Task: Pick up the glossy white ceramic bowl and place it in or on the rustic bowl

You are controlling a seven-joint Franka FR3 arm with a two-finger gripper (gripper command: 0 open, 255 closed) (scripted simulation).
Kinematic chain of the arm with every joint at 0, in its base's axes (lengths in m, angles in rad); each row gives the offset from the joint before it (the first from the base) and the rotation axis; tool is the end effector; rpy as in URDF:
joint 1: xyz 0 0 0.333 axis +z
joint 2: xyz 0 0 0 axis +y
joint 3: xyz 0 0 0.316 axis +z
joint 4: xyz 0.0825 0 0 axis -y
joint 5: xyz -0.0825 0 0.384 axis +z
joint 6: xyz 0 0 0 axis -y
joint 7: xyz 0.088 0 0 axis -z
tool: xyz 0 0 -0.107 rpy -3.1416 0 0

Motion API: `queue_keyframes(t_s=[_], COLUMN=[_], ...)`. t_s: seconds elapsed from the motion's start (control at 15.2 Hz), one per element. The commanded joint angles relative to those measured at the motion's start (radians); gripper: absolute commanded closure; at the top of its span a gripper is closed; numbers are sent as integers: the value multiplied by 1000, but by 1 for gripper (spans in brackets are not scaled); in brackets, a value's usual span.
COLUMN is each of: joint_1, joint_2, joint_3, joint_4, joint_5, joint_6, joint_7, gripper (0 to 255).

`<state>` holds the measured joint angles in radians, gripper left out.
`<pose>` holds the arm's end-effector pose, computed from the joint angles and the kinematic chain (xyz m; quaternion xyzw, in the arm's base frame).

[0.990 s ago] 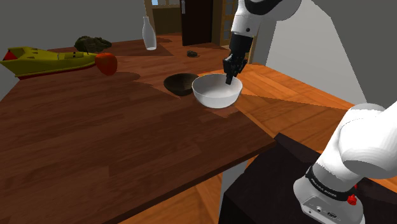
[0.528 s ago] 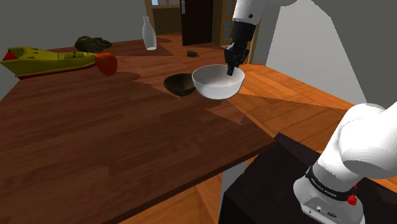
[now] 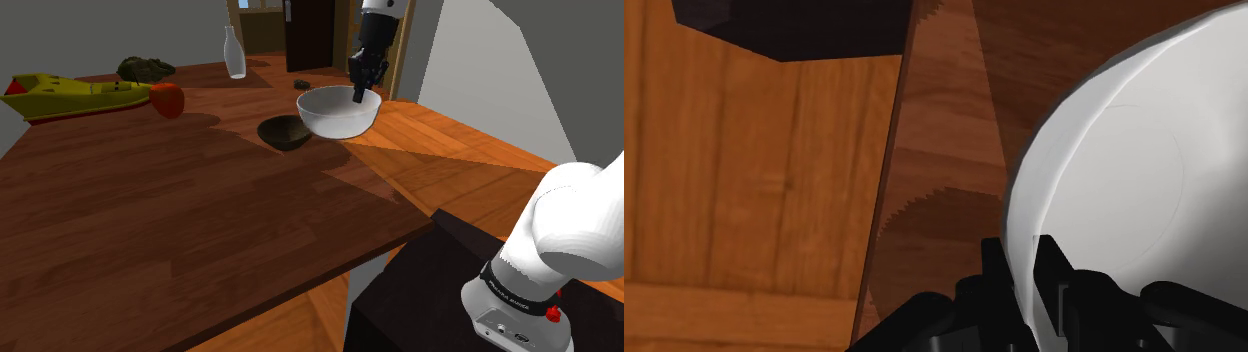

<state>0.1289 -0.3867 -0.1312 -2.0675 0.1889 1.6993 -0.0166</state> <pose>0.4389 0.0082 0.5922 -0.9930 -0.0003 -0.0080 0.1181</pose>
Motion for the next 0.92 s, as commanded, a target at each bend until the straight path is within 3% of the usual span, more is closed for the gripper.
queue_keyframes(t_s=[0.0, 0.46, 0.86], joint_1=[3, 0, -35], joint_2=[72, 366, 663], joint_3=[-8, -39, -53], joint_4=[80, 421, 830], joint_5=[6, 45, 99], joint_6=[-10, -69, -192], joint_7=[-6, -39, -49], gripper=[255, 255, 255])
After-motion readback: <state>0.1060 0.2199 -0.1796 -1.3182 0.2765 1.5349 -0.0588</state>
